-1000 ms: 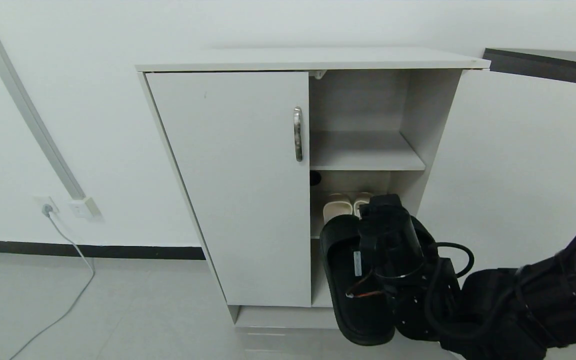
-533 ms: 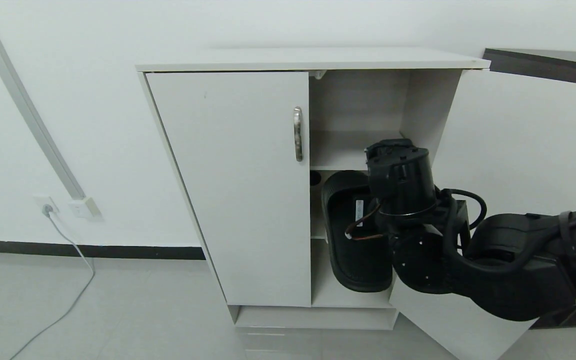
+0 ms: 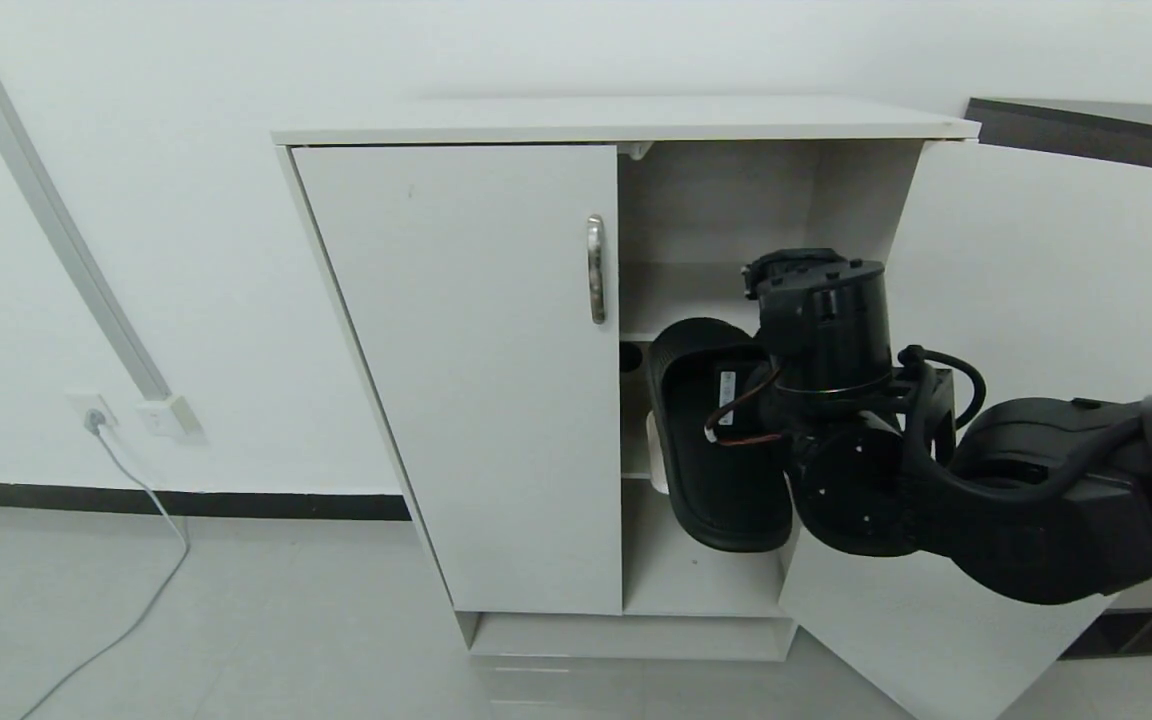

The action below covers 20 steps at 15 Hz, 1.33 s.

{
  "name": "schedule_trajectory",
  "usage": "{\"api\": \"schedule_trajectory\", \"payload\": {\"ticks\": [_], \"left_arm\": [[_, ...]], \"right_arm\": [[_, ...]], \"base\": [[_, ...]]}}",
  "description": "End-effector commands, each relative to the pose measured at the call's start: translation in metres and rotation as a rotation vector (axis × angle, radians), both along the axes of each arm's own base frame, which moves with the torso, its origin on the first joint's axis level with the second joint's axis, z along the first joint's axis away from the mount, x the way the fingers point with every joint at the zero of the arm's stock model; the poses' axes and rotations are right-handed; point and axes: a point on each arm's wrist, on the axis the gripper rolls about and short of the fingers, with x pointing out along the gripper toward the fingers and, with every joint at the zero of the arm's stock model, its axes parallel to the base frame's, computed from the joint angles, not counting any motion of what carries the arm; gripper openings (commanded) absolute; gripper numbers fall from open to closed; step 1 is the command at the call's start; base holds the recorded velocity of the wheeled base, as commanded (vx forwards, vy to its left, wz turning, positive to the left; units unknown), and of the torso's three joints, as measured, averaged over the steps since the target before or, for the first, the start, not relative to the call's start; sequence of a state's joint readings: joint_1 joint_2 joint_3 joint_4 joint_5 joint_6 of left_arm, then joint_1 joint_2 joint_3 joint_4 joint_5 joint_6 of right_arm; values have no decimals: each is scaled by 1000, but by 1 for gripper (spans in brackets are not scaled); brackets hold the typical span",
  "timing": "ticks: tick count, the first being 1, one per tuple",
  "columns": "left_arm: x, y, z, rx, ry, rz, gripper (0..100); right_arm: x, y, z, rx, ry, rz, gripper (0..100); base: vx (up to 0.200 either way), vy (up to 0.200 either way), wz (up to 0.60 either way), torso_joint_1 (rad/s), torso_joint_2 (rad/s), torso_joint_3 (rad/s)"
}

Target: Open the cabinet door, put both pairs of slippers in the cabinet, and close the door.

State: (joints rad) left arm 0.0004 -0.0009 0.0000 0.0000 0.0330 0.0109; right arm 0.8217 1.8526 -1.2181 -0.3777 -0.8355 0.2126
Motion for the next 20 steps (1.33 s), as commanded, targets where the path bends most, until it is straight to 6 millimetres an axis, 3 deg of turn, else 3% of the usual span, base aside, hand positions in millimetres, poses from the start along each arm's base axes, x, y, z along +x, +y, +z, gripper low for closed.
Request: {"api": "schedule_trajectory", "payload": {"ticks": [1,8,15,20], "left_arm": [[0,0,0,0,1,2,0],[0,0,0,-2,1,2,0],[0,0,0,-2,1,2,0],[0,0,0,-5,1,0,0]], "right_arm": [[3,-1,2,7,-6,-6,0],[12,-5,1,12,-1,-4,0],[31,0,4,-6,23,-3,0],[58,2,10,0,34,-6,0]], "base": [[200,0,0,2,-2,2],[200,0,0,0,3,0],[0,0,0,0,0,0],[0,0,0,0,0,0]]}}
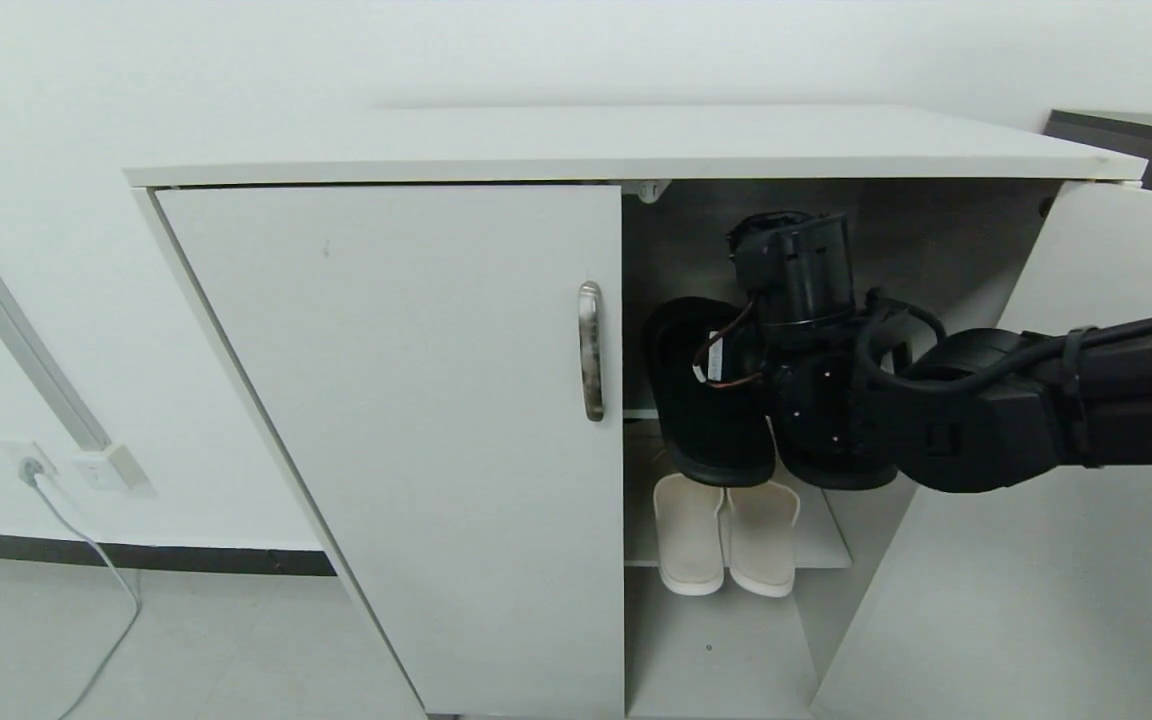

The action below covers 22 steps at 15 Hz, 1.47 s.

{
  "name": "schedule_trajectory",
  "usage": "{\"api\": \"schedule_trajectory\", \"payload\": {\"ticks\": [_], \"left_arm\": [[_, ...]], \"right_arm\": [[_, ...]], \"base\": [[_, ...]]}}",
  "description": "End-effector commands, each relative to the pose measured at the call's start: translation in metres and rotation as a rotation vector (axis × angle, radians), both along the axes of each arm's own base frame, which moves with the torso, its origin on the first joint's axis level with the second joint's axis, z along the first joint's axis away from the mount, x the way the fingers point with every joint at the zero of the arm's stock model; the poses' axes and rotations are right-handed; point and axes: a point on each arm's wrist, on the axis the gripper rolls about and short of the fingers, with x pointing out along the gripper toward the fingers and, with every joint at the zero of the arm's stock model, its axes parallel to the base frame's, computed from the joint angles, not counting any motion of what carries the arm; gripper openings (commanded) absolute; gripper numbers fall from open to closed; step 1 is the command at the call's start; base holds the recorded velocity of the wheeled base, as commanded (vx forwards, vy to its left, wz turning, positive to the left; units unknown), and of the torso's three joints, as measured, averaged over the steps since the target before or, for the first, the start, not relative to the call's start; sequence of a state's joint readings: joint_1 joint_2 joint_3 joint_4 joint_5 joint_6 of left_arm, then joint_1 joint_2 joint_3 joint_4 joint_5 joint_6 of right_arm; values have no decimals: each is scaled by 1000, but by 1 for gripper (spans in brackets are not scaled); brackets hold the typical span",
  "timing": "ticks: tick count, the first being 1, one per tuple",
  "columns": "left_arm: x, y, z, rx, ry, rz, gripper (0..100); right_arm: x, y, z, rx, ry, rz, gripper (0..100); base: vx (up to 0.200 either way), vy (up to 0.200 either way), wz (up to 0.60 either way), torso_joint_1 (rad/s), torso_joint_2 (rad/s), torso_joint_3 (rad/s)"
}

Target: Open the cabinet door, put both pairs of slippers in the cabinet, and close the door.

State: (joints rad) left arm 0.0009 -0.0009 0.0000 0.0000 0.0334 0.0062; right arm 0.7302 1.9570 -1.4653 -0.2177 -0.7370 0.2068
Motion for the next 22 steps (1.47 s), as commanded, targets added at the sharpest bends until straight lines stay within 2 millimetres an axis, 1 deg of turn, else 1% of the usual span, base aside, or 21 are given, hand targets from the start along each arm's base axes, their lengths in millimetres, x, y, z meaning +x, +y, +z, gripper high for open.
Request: {"api": "schedule_trajectory", "payload": {"ticks": [1,5,10,18,19,21,22], "left_arm": [[0,0,0,0,1,1,0],[0,0,0,0,1,1,0],[0,0,0,0,1,1,0],[0,0,0,0,1,1,0],[0,0,0,0,1,3,0],[0,0,0,0,1,1,0],[0,0,0,0,1,1,0]], "right_arm": [[17,3,-6,1,7,-6,0],[33,1,-8,9,-1,-26,0],[41,-3,-11,0,4,-37,0],[43,-3,-15,-7,13,-39,0],[43,-3,-15,-8,14,-39,100],[42,-4,-15,-9,15,-39,100],[37,-5,-15,-14,21,-37,100]], "base": [[0,0,0,0,0,0],[0,0,0,0,0,0],[0,0,0,0,0,0],[0,0,0,0,0,0],[0,0,0,0,0,0],[0,0,0,0,0,0],[0,0,0,0,0,0]]}}
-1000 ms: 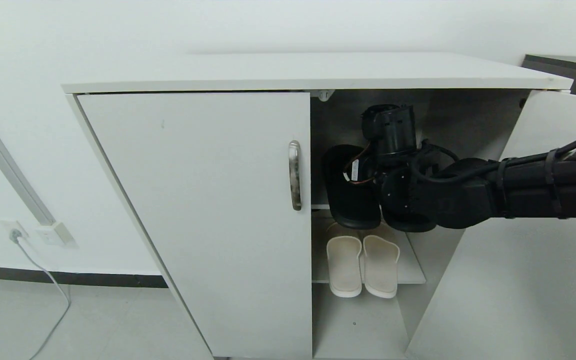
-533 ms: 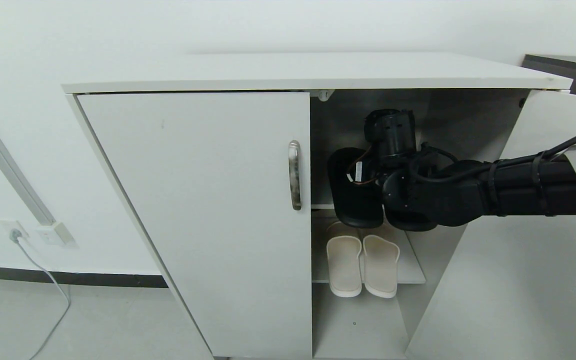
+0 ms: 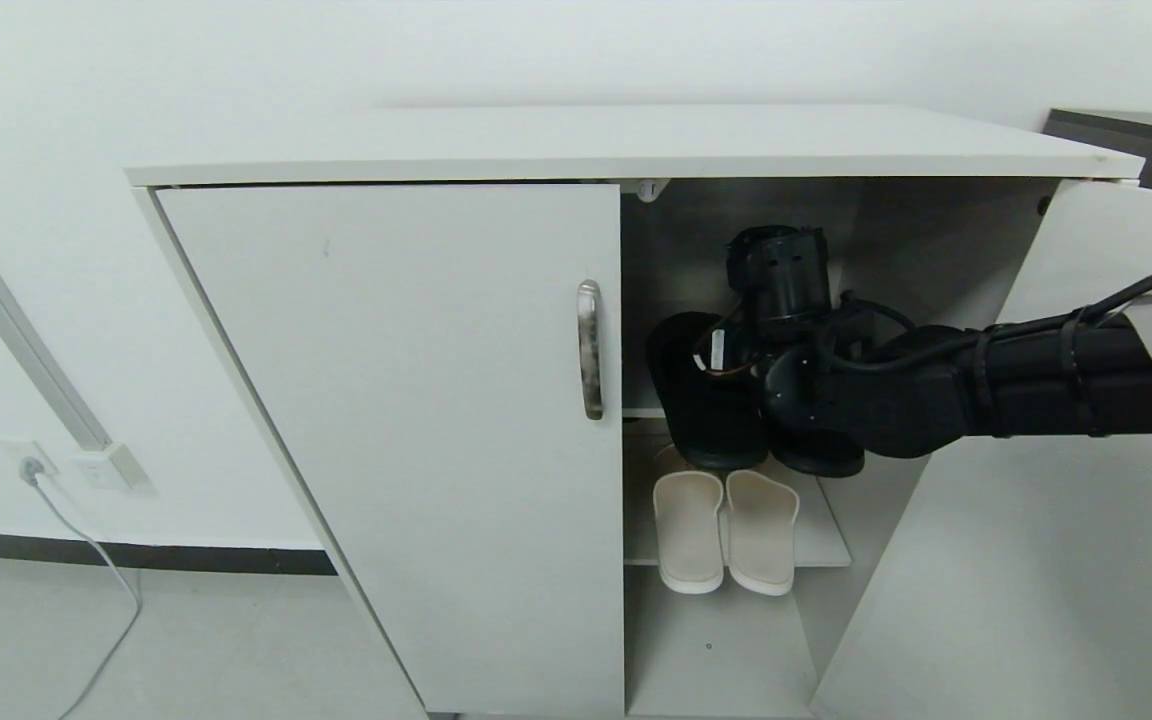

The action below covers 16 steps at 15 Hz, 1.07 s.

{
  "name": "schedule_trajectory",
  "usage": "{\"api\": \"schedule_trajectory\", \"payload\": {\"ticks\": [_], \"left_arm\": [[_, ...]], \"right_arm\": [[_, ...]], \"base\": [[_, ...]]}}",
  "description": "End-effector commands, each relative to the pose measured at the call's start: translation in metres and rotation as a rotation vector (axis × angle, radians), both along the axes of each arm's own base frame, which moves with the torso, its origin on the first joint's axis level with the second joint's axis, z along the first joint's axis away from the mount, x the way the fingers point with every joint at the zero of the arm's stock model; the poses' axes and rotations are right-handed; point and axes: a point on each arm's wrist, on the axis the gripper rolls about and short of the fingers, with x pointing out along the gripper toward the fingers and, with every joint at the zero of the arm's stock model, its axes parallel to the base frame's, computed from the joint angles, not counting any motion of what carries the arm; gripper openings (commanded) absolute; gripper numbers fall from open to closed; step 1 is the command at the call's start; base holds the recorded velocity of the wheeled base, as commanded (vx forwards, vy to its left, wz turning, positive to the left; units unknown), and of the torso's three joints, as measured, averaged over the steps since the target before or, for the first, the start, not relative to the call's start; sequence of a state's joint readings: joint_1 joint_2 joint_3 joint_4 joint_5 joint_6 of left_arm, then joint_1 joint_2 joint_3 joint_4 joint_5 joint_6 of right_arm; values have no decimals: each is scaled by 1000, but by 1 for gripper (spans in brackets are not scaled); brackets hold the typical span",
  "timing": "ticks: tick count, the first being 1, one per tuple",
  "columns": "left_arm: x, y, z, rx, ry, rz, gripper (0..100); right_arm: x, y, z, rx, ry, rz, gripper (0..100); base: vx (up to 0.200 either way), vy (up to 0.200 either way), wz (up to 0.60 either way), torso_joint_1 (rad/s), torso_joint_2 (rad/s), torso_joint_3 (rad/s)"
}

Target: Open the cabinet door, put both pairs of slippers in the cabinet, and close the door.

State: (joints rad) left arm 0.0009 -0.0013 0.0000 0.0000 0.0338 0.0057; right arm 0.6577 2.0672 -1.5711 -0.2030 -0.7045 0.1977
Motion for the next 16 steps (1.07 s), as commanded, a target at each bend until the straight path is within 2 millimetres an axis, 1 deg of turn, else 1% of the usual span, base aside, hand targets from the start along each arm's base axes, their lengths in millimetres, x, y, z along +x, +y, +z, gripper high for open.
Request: {"api": "schedule_trajectory", "payload": {"ticks": [1,4,5,6,7,8,10,11,12,13,14,15,16], "left_arm": [[0,0,0,0,1,1,0],[0,0,0,0,1,1,0],[0,0,0,0,1,1,0],[0,0,0,0,1,1,0],[0,0,0,0,1,1,0],[0,0,0,0,1,1,0],[0,0,0,2,1,2,0],[0,0,0,2,1,-1,0],[0,0,0,2,1,1,0],[0,0,0,2,1,1,0],[0,0,0,2,1,1,0],[0,0,0,2,1,1,0],[0,0,0,2,1,-1,0]], "right_arm": [[-16,-2,6,-6,3,17,100],[-49,-2,14,-20,6,62,100],[-68,-4,19,-24,1,74,100],[-74,-5,20,-26,0,79,100],[-99,-10,22,-35,3,104,100],[-115,-14,21,-36,7,131,100],[-141,-24,14,-22,1,176,100],[-148,-26,12,-17,-5,190,100],[-161,-29,4,-6,-18,222,100],[-165,-29,1,-4,-20,232,100],[-171,-29,-7,-3,-21,251,100],[-172,-28,-9,-1,-23,257,0],[-171,-27,-10,4,-23,264,0]], "base": [[0,0,0,0,0,0],[0,0,0,0,0,0],[0,0,0,0,0,0],[0,0,0,0,0,0],[0,0,0,0,0,0],[0,0,0,0,0,0],[0,0,0,0,0,0],[0,0,0,0,0,0],[0,0,0,0,0,0],[0,0,0,0,0,0],[0,0,0,0,0,0],[0,0,0,0,0,0],[0,0,0,0,0,0]]}}
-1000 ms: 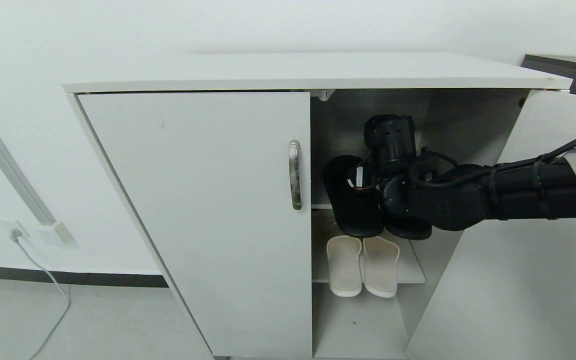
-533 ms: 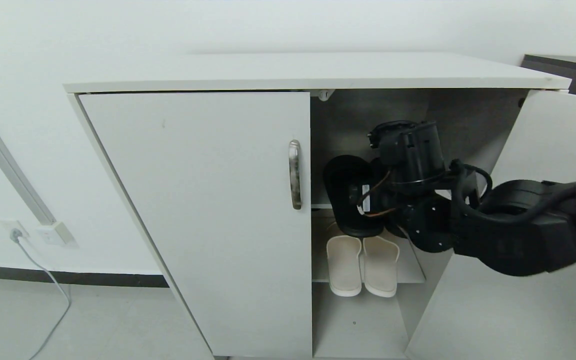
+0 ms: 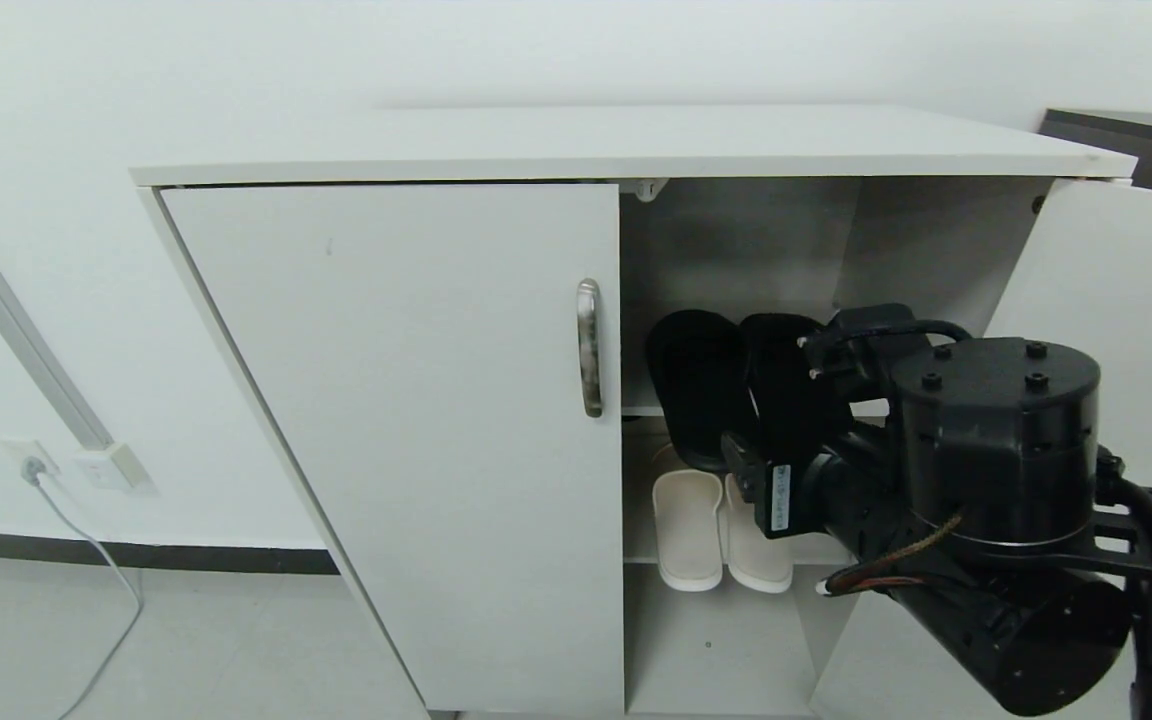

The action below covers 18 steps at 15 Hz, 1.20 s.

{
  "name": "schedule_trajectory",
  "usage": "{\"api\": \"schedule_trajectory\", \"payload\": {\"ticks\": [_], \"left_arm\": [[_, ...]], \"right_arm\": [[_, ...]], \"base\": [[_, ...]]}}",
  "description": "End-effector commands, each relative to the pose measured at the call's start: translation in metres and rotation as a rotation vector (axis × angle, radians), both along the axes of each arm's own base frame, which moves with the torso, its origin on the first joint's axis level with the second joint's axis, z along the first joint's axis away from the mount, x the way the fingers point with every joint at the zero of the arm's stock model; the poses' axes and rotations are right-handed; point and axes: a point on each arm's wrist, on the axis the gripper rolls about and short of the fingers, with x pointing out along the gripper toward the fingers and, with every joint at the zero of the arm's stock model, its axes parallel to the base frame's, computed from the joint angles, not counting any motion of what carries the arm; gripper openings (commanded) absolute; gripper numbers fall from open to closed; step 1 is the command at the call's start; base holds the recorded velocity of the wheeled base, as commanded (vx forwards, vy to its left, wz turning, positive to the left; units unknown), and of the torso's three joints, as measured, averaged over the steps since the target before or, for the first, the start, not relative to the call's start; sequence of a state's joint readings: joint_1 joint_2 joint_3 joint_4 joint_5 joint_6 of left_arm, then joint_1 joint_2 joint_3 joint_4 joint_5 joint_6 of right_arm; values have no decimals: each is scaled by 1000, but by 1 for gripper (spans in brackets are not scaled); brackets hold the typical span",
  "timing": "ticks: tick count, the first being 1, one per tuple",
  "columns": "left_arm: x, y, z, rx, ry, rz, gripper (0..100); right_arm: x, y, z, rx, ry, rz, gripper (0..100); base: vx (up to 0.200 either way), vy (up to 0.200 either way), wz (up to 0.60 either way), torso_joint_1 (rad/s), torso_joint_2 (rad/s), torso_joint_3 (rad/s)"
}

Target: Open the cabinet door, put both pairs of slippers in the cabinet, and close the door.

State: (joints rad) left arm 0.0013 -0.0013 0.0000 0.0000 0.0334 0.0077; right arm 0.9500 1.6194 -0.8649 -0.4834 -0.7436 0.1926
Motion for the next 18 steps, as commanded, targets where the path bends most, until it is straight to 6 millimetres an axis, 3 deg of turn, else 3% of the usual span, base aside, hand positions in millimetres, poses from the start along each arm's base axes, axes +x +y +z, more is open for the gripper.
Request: {"api": "schedule_trajectory", "payload": {"ticks": [1,10,18], "left_arm": [[0,0,0,0,1,1,0],[0,0,0,0,1,1,0],[0,0,0,0,1,1,0]], "right_arm": [[-5,-3,-1,0,3,17,0],[-2,2,-13,8,25,19,0],[-1,3,-16,1,32,20,0]], "base": [[0,0,0,0,0,0],[0,0,0,0,0,0],[-200,0,0,2,4,5]]}}
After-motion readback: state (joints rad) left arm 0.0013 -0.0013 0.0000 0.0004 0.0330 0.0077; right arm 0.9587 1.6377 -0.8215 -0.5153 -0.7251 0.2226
